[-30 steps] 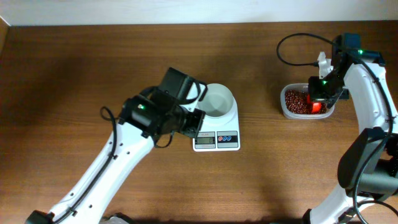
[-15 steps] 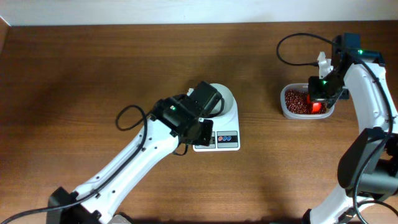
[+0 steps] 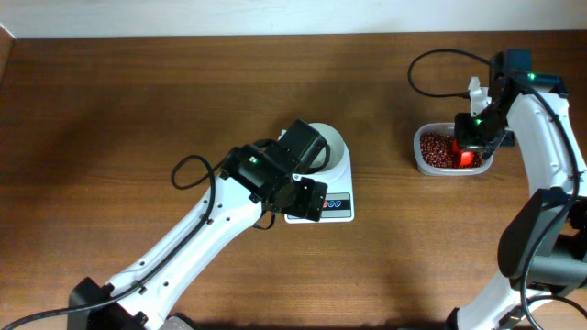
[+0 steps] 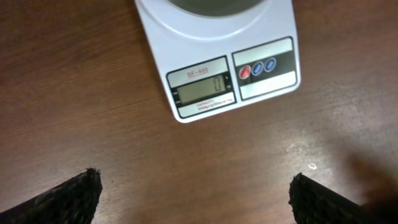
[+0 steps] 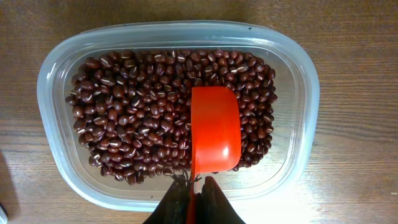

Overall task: Scoop item into bowl and weigh 50g on scale
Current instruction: 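Dig scoop into red beans with right gripper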

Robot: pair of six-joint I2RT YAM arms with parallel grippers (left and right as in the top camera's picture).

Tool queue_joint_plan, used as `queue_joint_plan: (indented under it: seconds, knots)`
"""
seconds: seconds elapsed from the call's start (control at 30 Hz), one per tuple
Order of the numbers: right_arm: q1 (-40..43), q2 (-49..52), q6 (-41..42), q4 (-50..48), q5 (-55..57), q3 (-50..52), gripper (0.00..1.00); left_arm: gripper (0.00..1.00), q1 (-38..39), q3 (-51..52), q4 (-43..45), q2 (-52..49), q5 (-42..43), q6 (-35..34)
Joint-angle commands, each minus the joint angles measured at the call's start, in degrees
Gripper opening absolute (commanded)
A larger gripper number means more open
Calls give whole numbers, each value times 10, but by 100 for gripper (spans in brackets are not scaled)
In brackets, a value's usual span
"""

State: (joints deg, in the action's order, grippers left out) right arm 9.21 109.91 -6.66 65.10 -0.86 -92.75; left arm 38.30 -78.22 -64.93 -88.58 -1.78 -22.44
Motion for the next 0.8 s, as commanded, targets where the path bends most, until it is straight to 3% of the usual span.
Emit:
queue_joint_plan:
  seconds: [0.0,0.3,0.43,0.77]
  knots:
    - [-2,1,-2,5,7,3,13,99,8,3,1,12,29,24]
    - [-2,1,-2,11,12,3,12,99,10,3,1,12,29,24]
    - [-2,1,-2,17,20,3,4,99,10,3,1,12,29,24]
    - [5,1,11,-30,20,40,4,99,10,3,1,12,29,24]
